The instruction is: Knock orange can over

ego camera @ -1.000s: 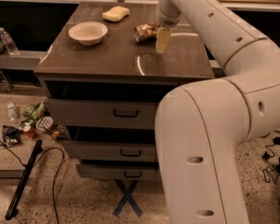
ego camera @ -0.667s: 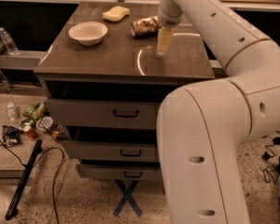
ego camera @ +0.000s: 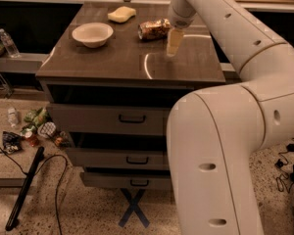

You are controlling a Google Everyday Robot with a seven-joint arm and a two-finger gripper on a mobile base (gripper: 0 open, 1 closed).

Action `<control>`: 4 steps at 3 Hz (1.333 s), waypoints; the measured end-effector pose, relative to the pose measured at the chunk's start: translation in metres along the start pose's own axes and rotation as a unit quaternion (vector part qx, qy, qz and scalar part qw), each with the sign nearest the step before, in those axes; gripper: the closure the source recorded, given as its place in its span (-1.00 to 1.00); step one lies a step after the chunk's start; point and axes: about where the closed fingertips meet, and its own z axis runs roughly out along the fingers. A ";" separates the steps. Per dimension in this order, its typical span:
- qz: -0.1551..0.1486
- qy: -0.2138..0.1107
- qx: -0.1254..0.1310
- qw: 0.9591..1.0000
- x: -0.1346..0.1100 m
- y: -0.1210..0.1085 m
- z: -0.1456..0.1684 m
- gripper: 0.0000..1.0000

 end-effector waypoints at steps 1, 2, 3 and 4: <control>0.038 -0.009 0.002 0.999 0.018 -0.006 -0.013 -1.00; 0.100 -0.041 0.034 0.994 0.043 -0.027 -0.054 -1.00; 0.227 -0.091 0.095 0.965 0.119 -0.051 -0.125 -1.00; 0.216 -0.086 0.088 0.969 0.113 -0.048 -0.115 -1.00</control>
Offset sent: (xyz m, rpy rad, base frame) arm -0.0232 -0.1730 0.1569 0.4567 -0.1753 -0.3170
